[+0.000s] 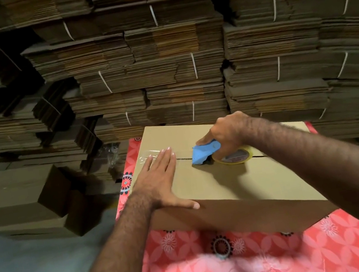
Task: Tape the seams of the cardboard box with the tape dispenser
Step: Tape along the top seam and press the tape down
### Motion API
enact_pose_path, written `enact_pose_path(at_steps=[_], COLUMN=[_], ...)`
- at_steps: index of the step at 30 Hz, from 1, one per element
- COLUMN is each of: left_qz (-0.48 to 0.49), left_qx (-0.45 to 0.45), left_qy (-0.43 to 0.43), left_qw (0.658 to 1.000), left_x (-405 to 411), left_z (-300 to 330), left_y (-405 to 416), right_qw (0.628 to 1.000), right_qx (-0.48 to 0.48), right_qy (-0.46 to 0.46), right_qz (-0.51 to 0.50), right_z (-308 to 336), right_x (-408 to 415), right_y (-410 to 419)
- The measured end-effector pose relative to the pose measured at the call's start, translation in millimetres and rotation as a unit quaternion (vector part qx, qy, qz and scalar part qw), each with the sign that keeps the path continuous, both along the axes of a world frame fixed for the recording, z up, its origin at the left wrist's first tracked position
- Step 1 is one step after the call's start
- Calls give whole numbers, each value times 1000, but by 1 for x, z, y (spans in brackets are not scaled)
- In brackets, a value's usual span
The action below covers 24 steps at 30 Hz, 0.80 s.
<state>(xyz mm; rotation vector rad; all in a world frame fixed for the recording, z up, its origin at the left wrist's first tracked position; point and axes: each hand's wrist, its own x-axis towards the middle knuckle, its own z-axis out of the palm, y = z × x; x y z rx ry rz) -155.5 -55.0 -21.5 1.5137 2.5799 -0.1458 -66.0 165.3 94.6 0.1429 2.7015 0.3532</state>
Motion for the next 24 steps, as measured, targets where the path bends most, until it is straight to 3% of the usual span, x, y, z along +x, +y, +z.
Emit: enact_pose_path(at_steps=[17,24], left_qz=[6,8], left_qx=[10,23], left_qy=[-13,-15], left_qw=[1000,1000], left_x=[-2,10], left_z=[0,4], left_y=[-5,-2], right_qw=[998,1000], right_qx=[-14,4], right_qy=[-19,-15], right_qz=[-53,-22], right_z=[6,1], right_x=[87,74], right_y=[71,64])
